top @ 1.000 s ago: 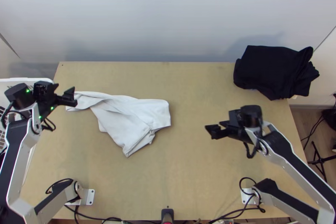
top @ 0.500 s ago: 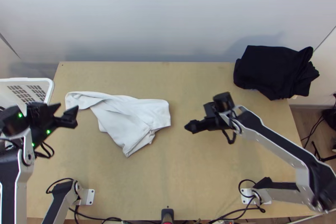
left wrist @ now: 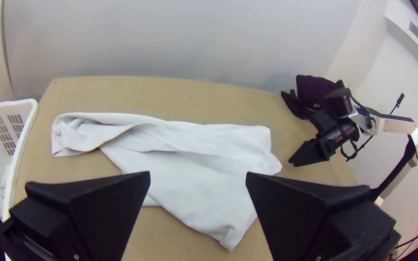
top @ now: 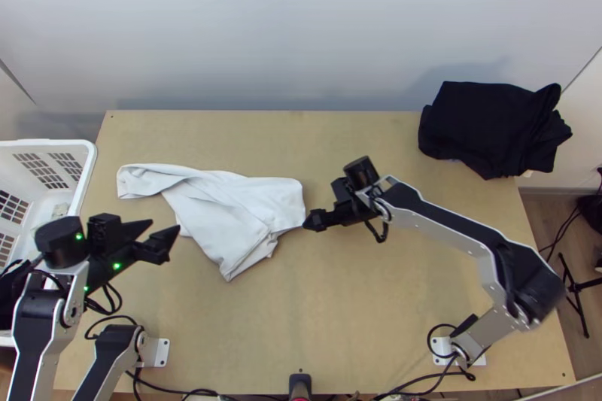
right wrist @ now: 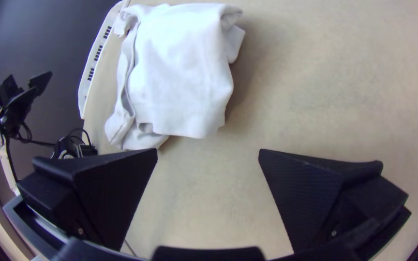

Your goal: Fold the t-shirt

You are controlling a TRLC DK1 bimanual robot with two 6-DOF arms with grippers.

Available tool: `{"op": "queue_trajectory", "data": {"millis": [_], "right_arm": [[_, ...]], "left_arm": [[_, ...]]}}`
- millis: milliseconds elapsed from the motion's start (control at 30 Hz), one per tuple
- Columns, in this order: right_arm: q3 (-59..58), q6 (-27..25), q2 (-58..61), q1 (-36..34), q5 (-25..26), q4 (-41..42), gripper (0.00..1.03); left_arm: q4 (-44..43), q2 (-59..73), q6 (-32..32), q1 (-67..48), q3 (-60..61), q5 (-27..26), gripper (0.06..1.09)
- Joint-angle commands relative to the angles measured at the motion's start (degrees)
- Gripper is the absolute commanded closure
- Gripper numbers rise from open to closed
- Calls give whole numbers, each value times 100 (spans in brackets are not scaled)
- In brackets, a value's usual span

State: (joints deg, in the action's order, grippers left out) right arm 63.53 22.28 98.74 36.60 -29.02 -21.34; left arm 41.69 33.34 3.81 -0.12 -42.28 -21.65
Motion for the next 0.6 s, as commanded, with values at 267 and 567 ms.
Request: {"op": "queue_trajectory", "data": {"millis": [267,567], "right_arm": [[1241,74,1174,190,-34,95,9],[1250,39,1244,286,-25,34,14]], "left_arm": [[-364,58,199,-674,510,12,12],[-443,85,164,-665,528,12,12]]}}
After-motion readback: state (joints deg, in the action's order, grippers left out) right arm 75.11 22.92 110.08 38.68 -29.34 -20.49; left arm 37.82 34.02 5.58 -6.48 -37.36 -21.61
